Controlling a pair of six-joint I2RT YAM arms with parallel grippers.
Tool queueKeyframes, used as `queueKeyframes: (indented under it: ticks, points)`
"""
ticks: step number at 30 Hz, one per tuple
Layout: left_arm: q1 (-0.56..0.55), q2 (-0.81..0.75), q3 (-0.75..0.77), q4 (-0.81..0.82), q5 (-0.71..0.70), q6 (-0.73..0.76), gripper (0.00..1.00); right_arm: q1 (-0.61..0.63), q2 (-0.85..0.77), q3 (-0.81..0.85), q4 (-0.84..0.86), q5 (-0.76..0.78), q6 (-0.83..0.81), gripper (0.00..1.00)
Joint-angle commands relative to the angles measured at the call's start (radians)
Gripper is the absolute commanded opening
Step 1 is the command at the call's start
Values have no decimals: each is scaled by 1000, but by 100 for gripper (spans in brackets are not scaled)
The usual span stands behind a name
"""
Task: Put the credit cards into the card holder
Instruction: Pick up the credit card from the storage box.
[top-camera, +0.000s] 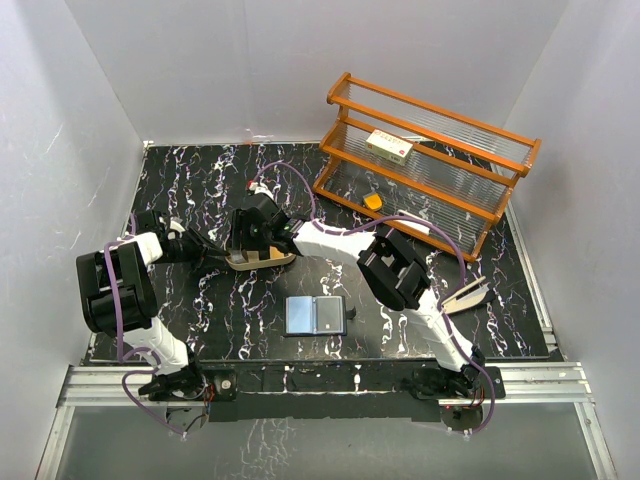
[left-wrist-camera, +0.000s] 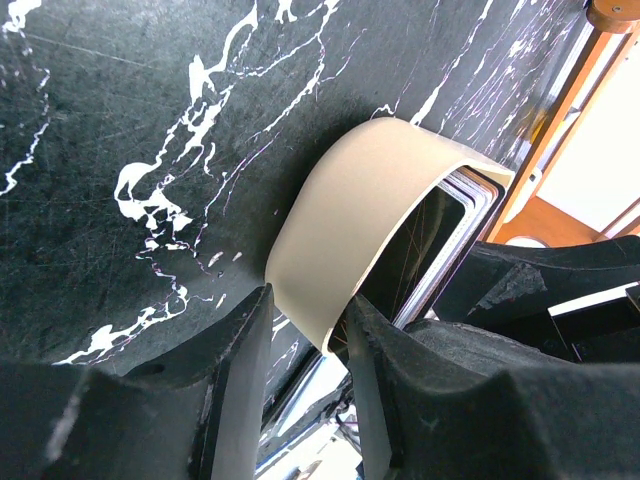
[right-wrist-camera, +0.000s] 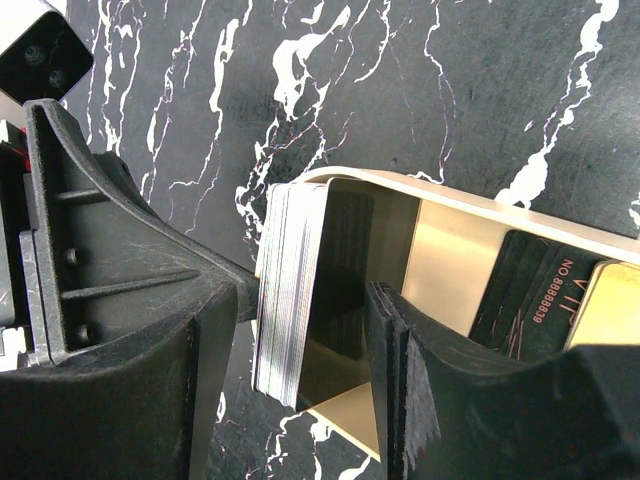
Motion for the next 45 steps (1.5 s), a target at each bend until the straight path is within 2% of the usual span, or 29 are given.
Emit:
queueKeyframes:
  ticks: [1,32,45]
  points:
    - [7,1,28,-22,25,9,34,9,-61,-8,104,-21,9,50]
    - [7,7,13,-20,14,6,34,16,-100,-21,75,38,-14,18]
    - [7,-7,26,-40,-18,11,35,17,-161,-88,70,85,-20,11]
